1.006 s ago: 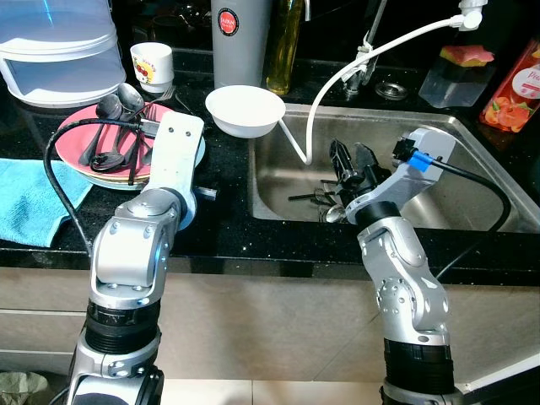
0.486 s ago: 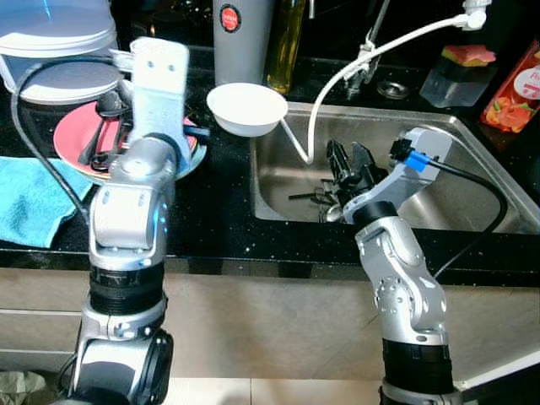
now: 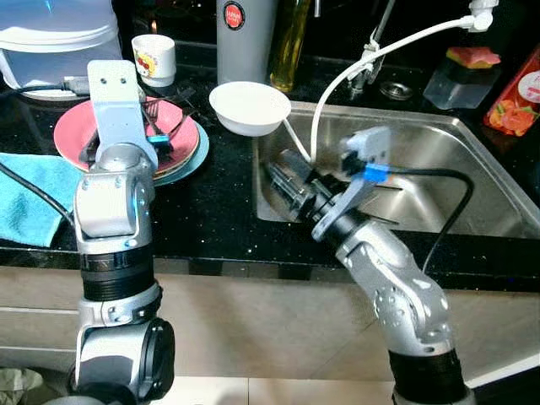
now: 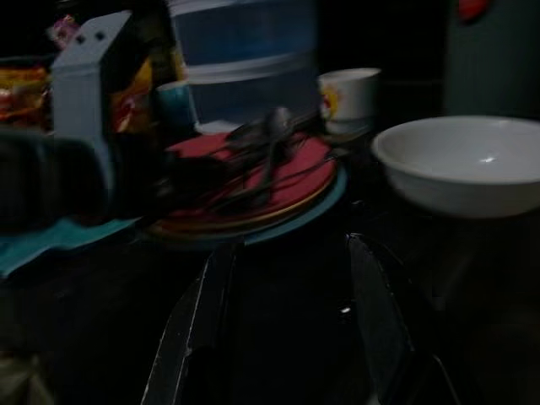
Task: Kitchen organization
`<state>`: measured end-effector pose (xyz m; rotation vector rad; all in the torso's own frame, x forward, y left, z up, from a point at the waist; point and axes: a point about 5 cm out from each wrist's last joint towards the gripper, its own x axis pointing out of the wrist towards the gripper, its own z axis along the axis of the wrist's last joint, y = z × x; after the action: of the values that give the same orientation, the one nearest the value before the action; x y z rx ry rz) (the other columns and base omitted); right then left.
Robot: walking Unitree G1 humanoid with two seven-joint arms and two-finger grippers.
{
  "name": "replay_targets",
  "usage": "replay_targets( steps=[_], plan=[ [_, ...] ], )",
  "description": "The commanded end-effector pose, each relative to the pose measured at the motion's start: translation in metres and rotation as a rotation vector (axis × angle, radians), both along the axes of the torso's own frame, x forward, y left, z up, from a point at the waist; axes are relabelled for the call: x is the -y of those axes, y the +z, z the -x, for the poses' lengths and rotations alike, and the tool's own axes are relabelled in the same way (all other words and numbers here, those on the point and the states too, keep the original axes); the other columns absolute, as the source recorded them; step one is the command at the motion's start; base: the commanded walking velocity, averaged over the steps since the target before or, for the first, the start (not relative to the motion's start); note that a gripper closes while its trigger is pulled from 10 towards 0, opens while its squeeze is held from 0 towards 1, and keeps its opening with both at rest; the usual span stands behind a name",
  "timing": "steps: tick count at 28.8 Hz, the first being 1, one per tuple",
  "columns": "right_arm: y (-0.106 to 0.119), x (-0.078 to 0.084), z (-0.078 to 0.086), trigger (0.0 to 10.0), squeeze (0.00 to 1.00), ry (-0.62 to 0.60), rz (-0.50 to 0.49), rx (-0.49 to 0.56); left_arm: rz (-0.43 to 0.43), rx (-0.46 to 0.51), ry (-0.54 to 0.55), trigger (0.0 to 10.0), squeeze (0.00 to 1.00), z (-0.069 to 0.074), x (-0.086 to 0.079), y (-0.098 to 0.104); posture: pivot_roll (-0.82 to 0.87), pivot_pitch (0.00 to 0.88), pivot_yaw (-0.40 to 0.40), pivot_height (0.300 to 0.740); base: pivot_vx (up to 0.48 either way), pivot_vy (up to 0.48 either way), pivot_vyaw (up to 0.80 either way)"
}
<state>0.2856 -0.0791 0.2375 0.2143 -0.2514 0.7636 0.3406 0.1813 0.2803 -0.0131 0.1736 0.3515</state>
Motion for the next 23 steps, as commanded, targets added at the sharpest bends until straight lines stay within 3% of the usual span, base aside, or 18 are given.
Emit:
replay_targets(
  steps=[1, 3, 4, 5, 9, 10, 11, 13, 17, 23],
  plan=[
    [-0.001, -0.001, 0.005, 10.0, 0.00, 0.027, 0.011, -0.004, 0.034, -0.011, 0.011, 10.0, 0.00, -0.003, 0.002, 0.005, 0.24, 0.079, -0.083, 0.740, 0.000, 0.000, 0.00],
    [-0.002, -0.001, 0.005, 10.0, 0.00, 0.033, 0.014, -0.005, 0.055, -0.016, 0.020, 9.6, 0.00, -0.005, 0.001, 0.005, 0.24, 0.079, -0.082, 0.740, 0.000, 0.000, 0.00],
    [-0.002, -0.002, 0.005, 10.0, 0.00, 0.034, 0.014, -0.006, 0.073, -0.027, 0.023, 7.6, 0.00, -0.006, 0.000, 0.005, 0.24, 0.078, -0.080, 0.740, 0.000, 0.000, 0.00],
    [-0.002, -0.002, 0.004, 10.0, 0.00, 0.035, 0.013, -0.007, 0.089, -0.036, 0.025, 7.2, 0.00, -0.006, -0.001, 0.004, 0.24, 0.077, -0.080, 0.740, 0.000, 0.000, 0.00],
    [-0.002, -0.001, 0.005, 10.0, 0.00, 0.042, 0.016, -0.011, 0.118, -0.057, 0.028, 6.9, 0.00, -0.007, -0.002, 0.002, 0.24, 0.077, -0.080, 0.740, 0.000, 0.000, 0.00],
    [-0.002, -0.001, 0.005, 10.0, 0.00, 0.044, 0.016, -0.012, 0.130, -0.065, 0.024, 4.2, 0.00, -0.007, -0.002, 0.001, 0.24, 0.077, -0.080, 0.740, 0.000, 0.000, 0.00],
    [-0.002, -0.001, 0.005, 10.0, 0.00, 0.044, 0.016, -0.012, 0.130, -0.065, 0.024, 4.2, 0.00, -0.007, -0.002, 0.001, 0.24, 0.077, -0.080, 0.740, 0.000, 0.000, 0.00],
    [-0.002, -0.001, 0.005, 10.0, 0.00, 0.047, 0.018, -0.015, 0.129, -0.090, 0.007, 1.4, 0.00, -0.007, -0.001, -0.003, 0.24, 0.075, -0.079, 0.740, 0.000, 0.000, 0.00],
    [-0.003, -0.001, 0.006, 10.0, 0.00, 0.048, 0.018, -0.017, 0.101, -0.124, -0.015, 2.2, 0.00, -0.009, 0.000, -0.007, 0.25, 0.074, -0.076, 0.740, 0.000, 0.000, 0.00],
    [-0.003, -0.001, 0.006, 10.0, 0.00, 0.047, 0.017, -0.017, 0.054, -0.160, -0.037, 1.0, 0.00, -0.011, -0.001, -0.010, 0.25, 0.072, -0.068, 0.740, 0.000, 0.000, 0.00]
  ],
)
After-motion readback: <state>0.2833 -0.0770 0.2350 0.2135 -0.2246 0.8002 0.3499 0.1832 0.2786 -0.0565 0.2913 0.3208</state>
